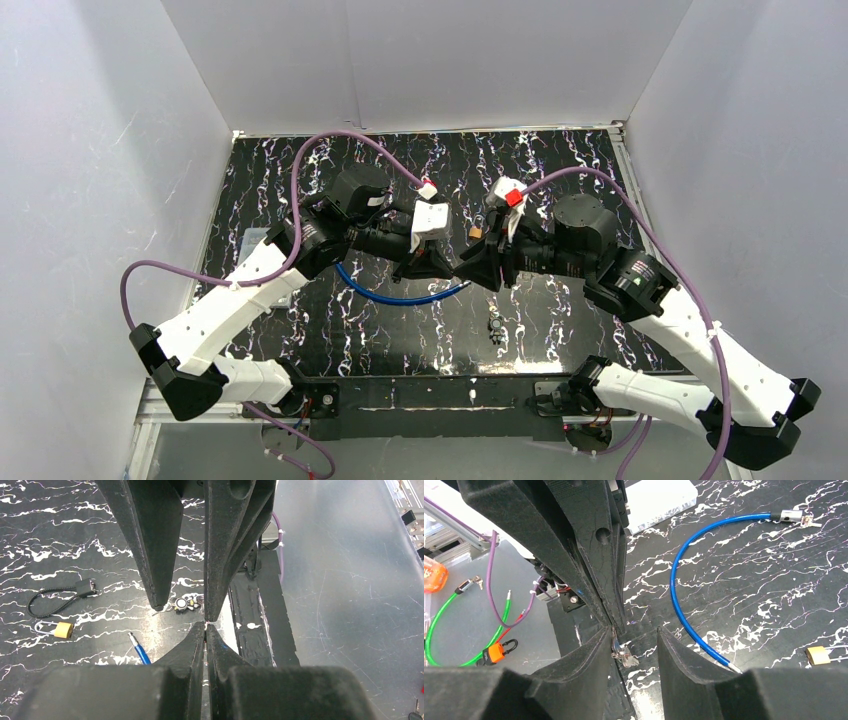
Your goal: Unlock with the key
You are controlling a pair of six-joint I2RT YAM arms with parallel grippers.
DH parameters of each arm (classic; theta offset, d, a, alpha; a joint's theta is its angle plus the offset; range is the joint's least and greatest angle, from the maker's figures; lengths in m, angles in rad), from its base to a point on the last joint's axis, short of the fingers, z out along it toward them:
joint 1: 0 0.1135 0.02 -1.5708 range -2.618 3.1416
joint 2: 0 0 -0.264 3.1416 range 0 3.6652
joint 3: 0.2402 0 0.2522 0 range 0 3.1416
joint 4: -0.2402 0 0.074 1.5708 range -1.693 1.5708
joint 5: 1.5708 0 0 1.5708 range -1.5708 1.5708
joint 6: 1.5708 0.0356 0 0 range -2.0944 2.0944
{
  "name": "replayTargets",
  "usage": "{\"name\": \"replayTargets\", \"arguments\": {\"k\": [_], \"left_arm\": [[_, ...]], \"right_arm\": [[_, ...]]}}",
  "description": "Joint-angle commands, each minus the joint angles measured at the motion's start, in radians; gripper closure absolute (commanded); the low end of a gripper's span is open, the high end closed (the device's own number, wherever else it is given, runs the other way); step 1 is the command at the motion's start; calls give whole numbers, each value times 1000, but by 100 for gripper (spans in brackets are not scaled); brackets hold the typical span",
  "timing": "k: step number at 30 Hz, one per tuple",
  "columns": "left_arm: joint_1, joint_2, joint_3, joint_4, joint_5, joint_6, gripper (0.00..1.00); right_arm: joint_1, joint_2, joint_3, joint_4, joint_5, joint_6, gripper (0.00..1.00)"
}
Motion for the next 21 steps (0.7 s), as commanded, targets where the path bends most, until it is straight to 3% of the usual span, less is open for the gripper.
{"name": "replayTargets", "arguments": {"k": [1,6,11,15,17,21], "left_arm": [[-2,-8,40,-4,32,2,100],[-3,-1,49,-4,33,-1,100],[-3,3,55,-3,34,-3,100],[-2,6,60,-4,35,-4,100],[-2,6,60,-4,35,-4,100],[-3,4,58,-4,33,-5,100]], "right_arm": [[-2,-24,5,3,-29,-19,55],[-2,-24,10,-10,-40,-33,56],[-2,-19,11,-20,-47,-41,64],[-2,-6,18,-33,-41,-51,82],[-2,-2,21,-38,-30,-53,96],[-2,-15,17,-40,10,-53,99]]}}
